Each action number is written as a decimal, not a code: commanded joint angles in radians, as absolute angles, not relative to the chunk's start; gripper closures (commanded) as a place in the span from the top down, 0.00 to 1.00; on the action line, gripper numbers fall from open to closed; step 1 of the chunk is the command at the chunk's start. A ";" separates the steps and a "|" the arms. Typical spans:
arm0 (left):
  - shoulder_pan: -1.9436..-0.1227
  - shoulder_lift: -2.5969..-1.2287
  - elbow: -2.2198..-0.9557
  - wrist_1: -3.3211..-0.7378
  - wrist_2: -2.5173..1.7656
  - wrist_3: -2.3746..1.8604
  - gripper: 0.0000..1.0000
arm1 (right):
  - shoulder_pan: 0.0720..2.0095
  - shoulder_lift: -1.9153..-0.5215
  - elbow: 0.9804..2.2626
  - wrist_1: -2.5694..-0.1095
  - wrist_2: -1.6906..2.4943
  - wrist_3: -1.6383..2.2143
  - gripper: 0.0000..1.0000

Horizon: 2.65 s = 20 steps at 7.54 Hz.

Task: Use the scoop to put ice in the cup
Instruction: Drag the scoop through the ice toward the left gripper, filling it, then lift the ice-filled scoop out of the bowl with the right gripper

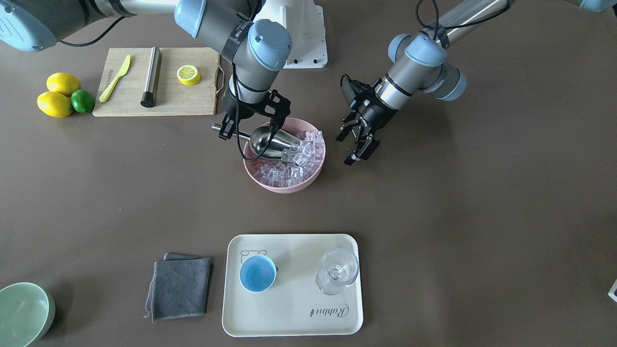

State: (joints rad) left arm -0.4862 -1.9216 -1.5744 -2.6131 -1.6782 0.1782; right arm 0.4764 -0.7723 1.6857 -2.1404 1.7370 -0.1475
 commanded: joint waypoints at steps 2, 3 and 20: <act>-0.488 -1.922 -1.575 -2.612 -1.680 0.178 0.98 | 0.483 -0.782 1.723 -2.132 1.743 -0.160 0.00; -0.488 -1.924 -1.575 -2.612 -1.680 0.178 0.98 | 0.498 -0.794 1.723 -2.102 1.746 -0.155 0.00; -0.495 -1.953 -1.580 -2.602 -1.692 0.179 0.98 | 0.638 -0.925 1.772 -1.721 1.950 0.044 0.00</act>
State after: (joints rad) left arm -0.4954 -1.9527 -1.5772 -2.6018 -1.6911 0.1794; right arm 0.6364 -0.9047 1.7666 -1.7717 1.9512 0.0176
